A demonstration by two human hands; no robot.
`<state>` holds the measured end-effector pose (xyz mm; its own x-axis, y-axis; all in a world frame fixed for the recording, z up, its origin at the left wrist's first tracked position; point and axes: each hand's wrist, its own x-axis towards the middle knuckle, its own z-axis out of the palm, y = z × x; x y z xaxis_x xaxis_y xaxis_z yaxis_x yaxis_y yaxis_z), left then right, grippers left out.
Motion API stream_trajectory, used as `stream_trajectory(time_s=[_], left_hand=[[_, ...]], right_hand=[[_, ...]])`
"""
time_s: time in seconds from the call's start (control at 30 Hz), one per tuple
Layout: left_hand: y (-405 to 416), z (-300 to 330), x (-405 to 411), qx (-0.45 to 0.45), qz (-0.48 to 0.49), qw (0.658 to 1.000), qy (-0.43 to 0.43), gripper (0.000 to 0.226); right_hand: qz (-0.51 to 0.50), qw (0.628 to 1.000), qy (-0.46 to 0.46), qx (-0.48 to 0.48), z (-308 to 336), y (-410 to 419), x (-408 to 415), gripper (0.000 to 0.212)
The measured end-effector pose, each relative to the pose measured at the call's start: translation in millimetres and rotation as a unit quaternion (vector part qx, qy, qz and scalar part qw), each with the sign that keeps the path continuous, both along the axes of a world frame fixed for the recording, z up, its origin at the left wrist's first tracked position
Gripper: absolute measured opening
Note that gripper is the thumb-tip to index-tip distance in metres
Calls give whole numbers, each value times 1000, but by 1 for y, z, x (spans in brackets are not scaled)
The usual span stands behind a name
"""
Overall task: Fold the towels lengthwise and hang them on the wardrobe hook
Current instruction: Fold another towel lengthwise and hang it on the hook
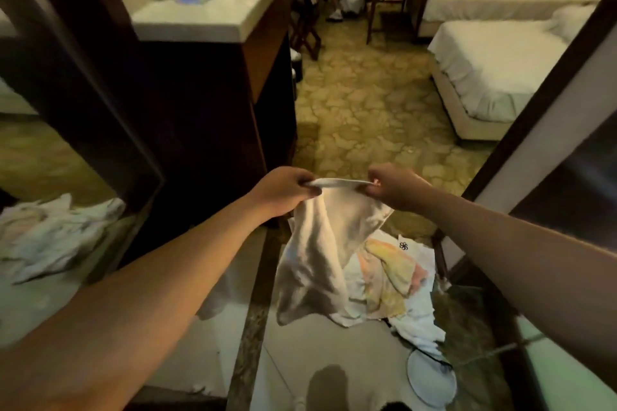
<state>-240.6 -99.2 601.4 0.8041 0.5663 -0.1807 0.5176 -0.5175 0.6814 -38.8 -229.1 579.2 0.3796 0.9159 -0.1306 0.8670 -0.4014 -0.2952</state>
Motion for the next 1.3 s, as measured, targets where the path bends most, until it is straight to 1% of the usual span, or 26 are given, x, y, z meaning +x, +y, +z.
stream_trajectory(time_s=[0.07, 0.17, 0.3, 0.43, 0.5, 0.6, 0.67, 0.73, 0.8, 0.83, 0.87, 0.97, 1.07, 1.17, 1.23, 1.3], left_hand=[[-24, 23, -34, -31, 28, 999, -20, 18], [-55, 39, -79, -42, 72, 995, -45, 17], [-98, 45, -136, -15, 147, 986, -75, 13], [-160, 40, -190, -32, 241, 963, -117, 10], [-198, 36, -219, -45, 286, 947, -141, 6], [-253, 37, -259, -56, 312, 932, -173, 6], [-294, 43, -286, -43, 334, 919, -206, 14], [-338, 52, -315, -45, 370, 897, -237, 30], [-379, 61, -344, -46, 377, 889, -256, 53], [-398, 64, -357, -50, 375, 891, -250, 61], [-416, 65, -376, -62, 376, 892, -242, 60], [-453, 60, -422, -104, 405, 880, -226, 35], [-483, 49, -478, -113, 454, 866, -177, 36], [-524, 40, -546, -152, 466, 859, -147, 27], [-553, 36, -594, -132, 478, 860, -116, 24], [-578, 36, -637, -116, 499, 852, -108, 19]], right_hand=[[0, 998, 52, 34, 23, -18, -25, 28], [9, 993, 81, 84, 43, -36, -64, 25], [43, 979, 135, 148, 60, -63, -120, 22], [93, 958, 192, 194, 80, -105, -187, 19], [108, 949, 216, 202, 90, -132, -222, 18], [132, 933, 261, 210, 109, -168, -274, 21], [144, 918, 297, 219, 121, -188, -312, 22], [141, 903, 345, 214, 132, -204, -349, 18], [136, 884, 403, 194, 141, -218, -385, 15], [139, 875, 426, 183, 146, -226, -400, 14], [148, 866, 444, 175, 152, -235, -420, 12], [172, 833, 501, 158, 166, -261, -472, 13], [190, 809, 536, 148, 178, -289, -526, 20], [182, 788, 570, 146, 185, -315, -572, 28], [185, 775, 588, 141, 185, -332, -601, 27], [196, 761, 604, 133, 182, -347, -625, 24]])
